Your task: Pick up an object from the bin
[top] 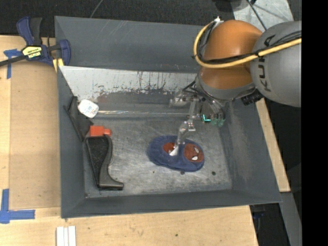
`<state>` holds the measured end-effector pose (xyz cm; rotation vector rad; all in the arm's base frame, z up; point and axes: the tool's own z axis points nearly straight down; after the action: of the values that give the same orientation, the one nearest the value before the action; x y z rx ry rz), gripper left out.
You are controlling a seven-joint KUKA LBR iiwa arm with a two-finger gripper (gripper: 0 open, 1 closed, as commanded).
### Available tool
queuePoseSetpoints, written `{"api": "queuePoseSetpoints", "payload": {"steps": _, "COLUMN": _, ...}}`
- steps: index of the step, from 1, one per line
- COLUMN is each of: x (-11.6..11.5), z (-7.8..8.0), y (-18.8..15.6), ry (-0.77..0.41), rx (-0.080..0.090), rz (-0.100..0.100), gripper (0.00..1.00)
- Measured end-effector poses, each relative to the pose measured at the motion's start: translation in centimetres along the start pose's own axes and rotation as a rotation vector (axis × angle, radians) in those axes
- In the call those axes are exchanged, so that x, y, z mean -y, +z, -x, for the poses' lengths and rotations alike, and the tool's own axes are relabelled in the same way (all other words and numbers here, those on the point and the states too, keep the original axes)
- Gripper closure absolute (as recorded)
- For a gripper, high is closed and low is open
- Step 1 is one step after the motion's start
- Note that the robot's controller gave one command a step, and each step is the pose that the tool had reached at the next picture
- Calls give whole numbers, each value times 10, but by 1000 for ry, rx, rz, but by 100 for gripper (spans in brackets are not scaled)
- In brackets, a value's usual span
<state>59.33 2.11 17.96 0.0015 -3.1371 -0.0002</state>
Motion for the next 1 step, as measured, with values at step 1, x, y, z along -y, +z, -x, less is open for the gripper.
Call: {"api": "queuePoseSetpoints", "payload": {"steps": 1, "x": 27, "z": -13, "y": 93, "ry": 100, "rx": 17, "rz": 3, "gripper": 0}}
